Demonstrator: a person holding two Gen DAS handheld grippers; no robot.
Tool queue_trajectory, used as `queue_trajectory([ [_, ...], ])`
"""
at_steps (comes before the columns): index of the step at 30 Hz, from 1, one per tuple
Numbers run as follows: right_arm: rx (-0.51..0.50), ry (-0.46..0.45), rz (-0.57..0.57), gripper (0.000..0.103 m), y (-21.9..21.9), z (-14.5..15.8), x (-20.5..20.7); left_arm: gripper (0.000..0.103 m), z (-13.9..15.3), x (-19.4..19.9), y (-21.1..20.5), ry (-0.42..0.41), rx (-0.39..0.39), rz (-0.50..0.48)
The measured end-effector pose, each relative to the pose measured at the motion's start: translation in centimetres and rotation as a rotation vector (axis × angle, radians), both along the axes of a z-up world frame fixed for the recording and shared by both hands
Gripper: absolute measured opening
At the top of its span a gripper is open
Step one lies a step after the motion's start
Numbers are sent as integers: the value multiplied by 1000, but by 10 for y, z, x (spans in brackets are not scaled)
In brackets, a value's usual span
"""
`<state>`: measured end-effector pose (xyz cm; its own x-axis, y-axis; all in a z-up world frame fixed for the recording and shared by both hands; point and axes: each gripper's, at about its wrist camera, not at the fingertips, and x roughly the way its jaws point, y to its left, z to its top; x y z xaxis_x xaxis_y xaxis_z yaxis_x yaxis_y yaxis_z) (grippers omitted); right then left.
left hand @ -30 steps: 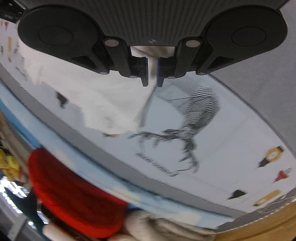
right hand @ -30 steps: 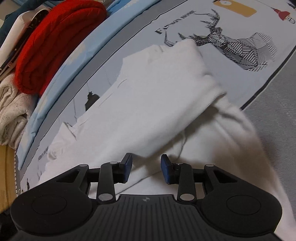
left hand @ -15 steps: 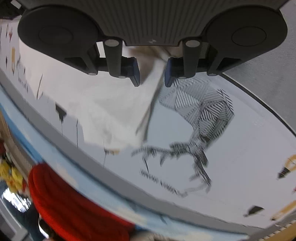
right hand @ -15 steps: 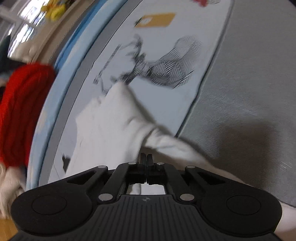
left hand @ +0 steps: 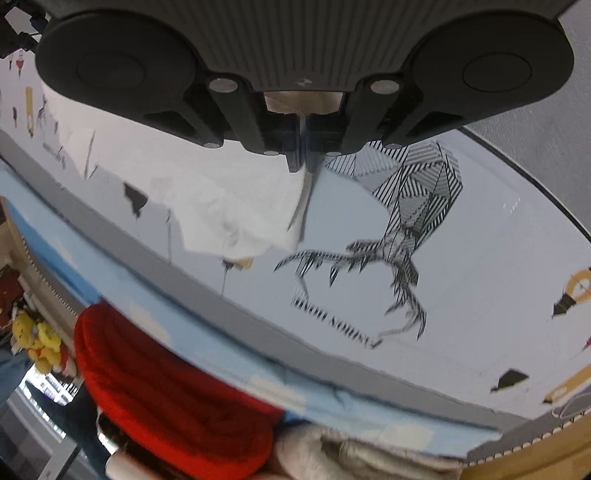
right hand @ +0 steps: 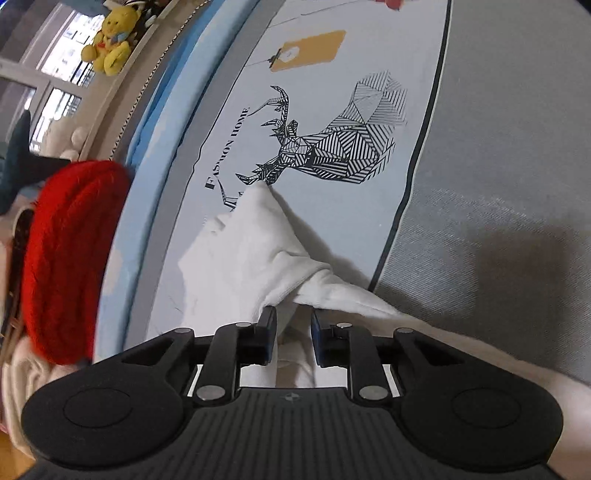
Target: Fold small clothes
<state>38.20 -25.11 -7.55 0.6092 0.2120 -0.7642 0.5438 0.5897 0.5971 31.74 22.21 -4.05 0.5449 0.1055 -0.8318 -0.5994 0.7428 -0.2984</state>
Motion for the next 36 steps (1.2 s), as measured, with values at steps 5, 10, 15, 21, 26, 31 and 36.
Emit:
queue_trajectory([
  [5,4,-82,-13,23,1,17,-7,2,18,-6,2,-51,59,46],
  [10,-23,-60,-3,36,1,11,2,2,21,-6,6,-61,75,63],
  [15,-7,43,-22,37,-1,-3,5,2,16,-6,6,-54,30,60],
  [21,3,32,47,37,13,2,3,2,14,-7,6,-39,26,63],
  [26,-8,24,-16,6,-5,-1,12,2,16,-6,3,-54,2,26],
  [31,-136,-19,-20,5,-8,22,7,1,7,-4,-2,15,7,-5],
  [36,-200,175,-43,13,-7,3,4,2,-16,-7,10,142,-34,54],
])
